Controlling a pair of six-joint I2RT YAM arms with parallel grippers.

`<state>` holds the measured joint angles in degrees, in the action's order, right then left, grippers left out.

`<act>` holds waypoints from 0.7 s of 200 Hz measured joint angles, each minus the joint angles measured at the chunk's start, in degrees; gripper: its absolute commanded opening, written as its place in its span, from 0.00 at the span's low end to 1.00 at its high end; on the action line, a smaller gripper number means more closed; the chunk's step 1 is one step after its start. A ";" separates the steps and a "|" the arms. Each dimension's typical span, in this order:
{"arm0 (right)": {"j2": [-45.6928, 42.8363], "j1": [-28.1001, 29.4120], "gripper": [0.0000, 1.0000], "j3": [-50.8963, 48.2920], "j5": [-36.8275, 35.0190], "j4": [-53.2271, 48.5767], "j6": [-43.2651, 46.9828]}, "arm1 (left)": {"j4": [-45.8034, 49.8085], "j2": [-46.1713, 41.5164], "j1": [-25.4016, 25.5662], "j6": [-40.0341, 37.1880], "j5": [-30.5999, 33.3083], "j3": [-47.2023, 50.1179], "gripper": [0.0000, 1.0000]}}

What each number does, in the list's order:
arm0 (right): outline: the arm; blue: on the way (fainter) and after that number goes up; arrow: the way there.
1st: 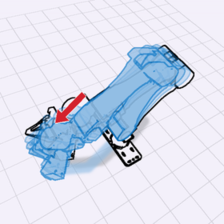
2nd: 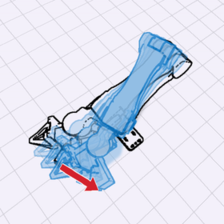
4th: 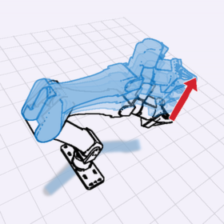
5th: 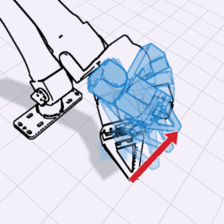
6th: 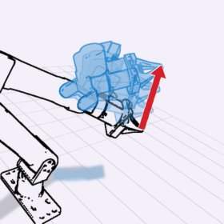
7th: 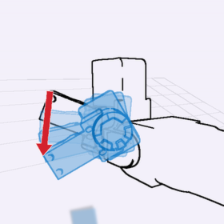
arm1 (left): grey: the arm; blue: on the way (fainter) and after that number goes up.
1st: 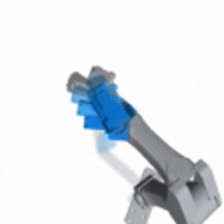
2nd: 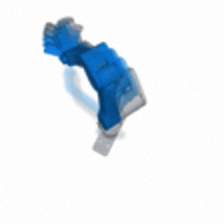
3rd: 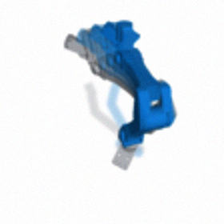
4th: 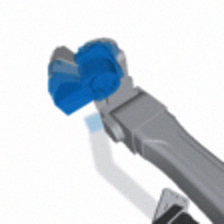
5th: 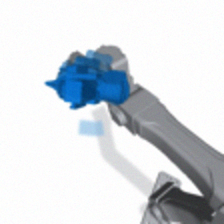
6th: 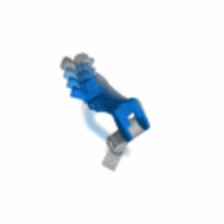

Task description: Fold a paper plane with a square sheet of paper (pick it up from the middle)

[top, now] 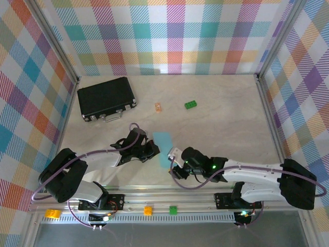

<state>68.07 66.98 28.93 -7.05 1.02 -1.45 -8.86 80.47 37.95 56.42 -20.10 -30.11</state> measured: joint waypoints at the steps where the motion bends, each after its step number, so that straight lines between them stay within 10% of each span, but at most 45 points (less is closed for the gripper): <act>1: 0.31 0.35 0.54 0.00 -0.33 0.28 0.35 | -0.04 0.02 0.00 0.02 0.00 0.02 0.00; 78: 14.56 8.48 0.62 0.24 -15.76 13.90 8.63 | -3.82 1.18 0.00 1.88 -0.59 0.35 0.00; 140: 21.20 8.50 0.37 3.23 -21.49 18.97 9.22 | -6.49 1.20 0.00 3.78 -0.61 2.97 0.00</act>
<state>89.27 75.48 32.16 -28.53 19.99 7.77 -15.35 81.67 37.95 60.20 -20.71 -27.14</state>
